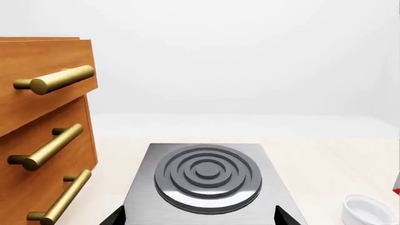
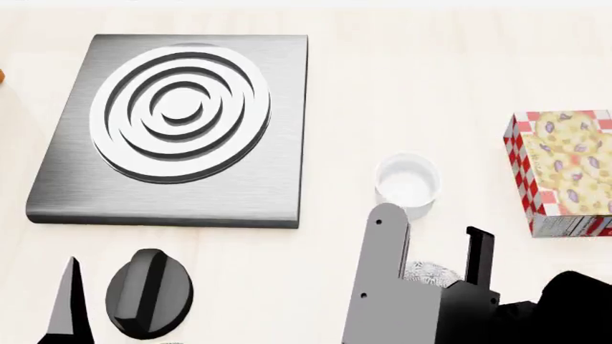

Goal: Pick the akita bowl on the ramekin and place it on the plate.

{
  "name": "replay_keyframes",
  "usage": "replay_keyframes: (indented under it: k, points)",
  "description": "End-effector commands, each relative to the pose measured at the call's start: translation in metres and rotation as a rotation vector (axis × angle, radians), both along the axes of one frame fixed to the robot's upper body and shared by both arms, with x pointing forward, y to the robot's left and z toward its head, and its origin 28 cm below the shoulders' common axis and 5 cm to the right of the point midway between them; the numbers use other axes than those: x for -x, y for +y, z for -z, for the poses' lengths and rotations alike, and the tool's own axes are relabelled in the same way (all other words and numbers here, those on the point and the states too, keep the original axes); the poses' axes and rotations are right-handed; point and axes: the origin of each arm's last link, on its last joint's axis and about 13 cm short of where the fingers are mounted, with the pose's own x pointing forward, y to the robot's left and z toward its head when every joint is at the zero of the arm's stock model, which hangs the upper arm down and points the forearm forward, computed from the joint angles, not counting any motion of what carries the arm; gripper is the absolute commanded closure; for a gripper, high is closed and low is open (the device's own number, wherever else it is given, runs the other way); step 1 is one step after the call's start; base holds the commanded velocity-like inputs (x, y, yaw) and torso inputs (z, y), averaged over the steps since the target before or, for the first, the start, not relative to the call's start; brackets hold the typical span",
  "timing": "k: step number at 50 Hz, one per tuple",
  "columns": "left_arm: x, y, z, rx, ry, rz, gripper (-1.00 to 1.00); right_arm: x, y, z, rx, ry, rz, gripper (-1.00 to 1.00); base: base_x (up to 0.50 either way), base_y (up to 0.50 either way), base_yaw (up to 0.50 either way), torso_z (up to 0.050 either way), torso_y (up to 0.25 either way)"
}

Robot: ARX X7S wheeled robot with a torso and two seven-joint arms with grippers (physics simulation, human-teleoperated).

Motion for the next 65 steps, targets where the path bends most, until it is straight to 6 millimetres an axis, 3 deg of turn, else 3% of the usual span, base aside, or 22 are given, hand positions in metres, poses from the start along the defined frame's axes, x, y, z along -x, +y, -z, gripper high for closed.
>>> replay_keyframes:
  k: [1, 41, 65]
  points:
    - [0.0, -0.001, 0.0, -0.002, 0.001, 0.002, -1.0, 0.012, -0.006, 0.005, -0.016, -0.007, 0.009, 1.0, 0.0, 0.0, 0.0, 0.0, 0.0]
    - [0.0, -0.002, 0.001, -0.003, 0.002, 0.002, -1.0, 0.028, -0.025, 0.032, -0.045, 0.036, 0.093, 1.0, 0.0, 0.0, 0.0, 0.0, 0.0]
    - [0.0, -0.001, 0.001, 0.001, 0.0, 0.004, -1.0, 0.023, -0.026, 0.05, -0.082, 0.047, 0.113, 1.0, 0.0, 0.0, 0.0, 0.0, 0.0]
